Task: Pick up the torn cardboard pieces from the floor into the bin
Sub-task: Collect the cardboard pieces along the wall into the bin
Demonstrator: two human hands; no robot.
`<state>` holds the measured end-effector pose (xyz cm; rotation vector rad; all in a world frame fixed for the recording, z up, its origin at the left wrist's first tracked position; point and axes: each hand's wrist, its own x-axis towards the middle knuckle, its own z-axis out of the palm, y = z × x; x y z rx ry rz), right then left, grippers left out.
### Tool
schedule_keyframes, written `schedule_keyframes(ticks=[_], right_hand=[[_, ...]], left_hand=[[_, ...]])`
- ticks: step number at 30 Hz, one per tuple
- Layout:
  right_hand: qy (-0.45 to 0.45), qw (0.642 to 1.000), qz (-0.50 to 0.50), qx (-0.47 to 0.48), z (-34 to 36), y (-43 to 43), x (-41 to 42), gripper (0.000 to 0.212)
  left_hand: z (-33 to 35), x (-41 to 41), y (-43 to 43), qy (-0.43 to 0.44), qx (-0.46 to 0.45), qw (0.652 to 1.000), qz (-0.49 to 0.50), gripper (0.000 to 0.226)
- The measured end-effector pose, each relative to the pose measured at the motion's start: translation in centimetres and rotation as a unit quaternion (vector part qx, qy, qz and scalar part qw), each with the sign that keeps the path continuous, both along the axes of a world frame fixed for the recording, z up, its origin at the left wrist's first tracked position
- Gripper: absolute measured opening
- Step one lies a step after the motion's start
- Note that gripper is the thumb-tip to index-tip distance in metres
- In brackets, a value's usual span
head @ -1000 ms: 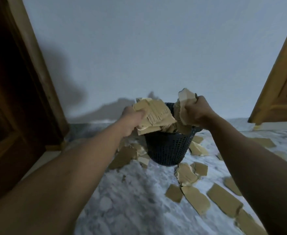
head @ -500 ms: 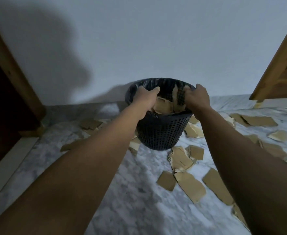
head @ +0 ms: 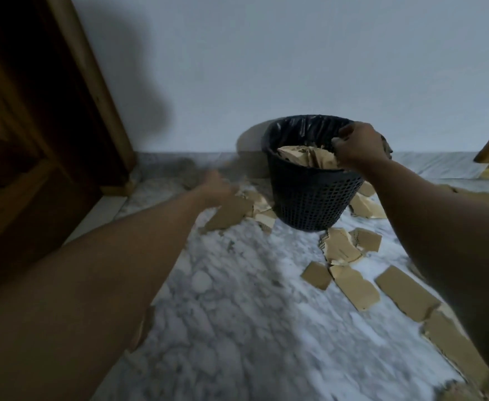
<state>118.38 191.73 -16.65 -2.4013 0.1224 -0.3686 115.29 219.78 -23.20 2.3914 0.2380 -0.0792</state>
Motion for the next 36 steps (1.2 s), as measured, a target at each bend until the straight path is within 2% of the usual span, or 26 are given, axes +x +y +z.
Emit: schedule_keyframes(ticks=[4, 6, 9, 10, 13, 16, 19, 21, 24, 28, 31, 34, 36], right_hand=[[0.011, 0.998, 0.038, -0.047, -1.6, 3.5, -2.4, 0.03], [0.022, 0.993, 0.082, -0.076, -3.7, 4.9, -4.6, 0.023], [0.102, 0.978, 0.126, -0.135, -8.6, 5.3, -7.9, 0.02], [0.134, 0.97, 0.131, -0.153, -10.6, 5.3, -8.8, 0.022], [0.227, 0.947, 0.129, -0.189, -16.8, 5.4, -12.3, 0.039], [0.34, 0.91, 0.129, -0.201, -22.5, 5.5, -15.5, 0.07], [0.376, 0.898, 0.117, -0.196, -25.4, 5.8, -17.8, 0.083], [0.359, 0.905, 0.104, -0.203, -25.7, 6.2, -18.7, 0.083], [0.316, 0.921, 0.083, -0.213, -25.2, 6.6, -19.1, 0.074], [0.286, 0.921, 0.1, -0.245, -25.2, 6.0, -19.5, 0.054], [0.285, 0.929, 0.083, -0.221, -24.8, 3.8, -20.9, 0.046], [0.271, 0.933, -0.013, -0.235, -24.8, -0.9, -23.4, 0.038], [0.292, 0.918, -0.124, -0.236, -24.7, -4.6, -26.0, 0.039]], left_hand=[[-4.7, -6.5, 6.8, 0.119, 0.163, 0.979, -0.006, 0.065], [-7.9, -9.6, 10.0, 0.202, 0.177, 0.963, 0.017, 0.075], [-13.2, -14.0, 13.9, 0.289, 0.208, 0.934, 0.037, 0.103], [-14.2, -15.6, 14.4, 0.3, 0.212, 0.929, 0.05, 0.099], [-16.6, -19.4, 14.6, 0.284, 0.244, 0.927, 0.029, 0.066], [-18.1, -20.8, 13.6, 0.214, 0.297, 0.929, -0.051, 0.05], [-18.6, -20.8, 11.9, 0.151, 0.288, 0.94, -0.101, 0.037], [-19.0, -20.2, 10.5, 0.1, 0.217, 0.965, -0.109, 0.033], [-19.4, -19.5, 8.2, 0.072, 0.134, 0.978, -0.143, 0.046], [-19.1, -18.1, 4.3, 0.097, 0.121, 0.977, -0.148, 0.043], [-19.1, -16.5, 1.4, 0.149, 0.127, 0.964, -0.18, 0.061], [-19.1, -14.9, -2.1, 0.139, 0.119, 0.966, -0.184, 0.06], [-18.3, -14.4, -5.2, 0.12, 0.125, 0.966, -0.192, 0.06]])
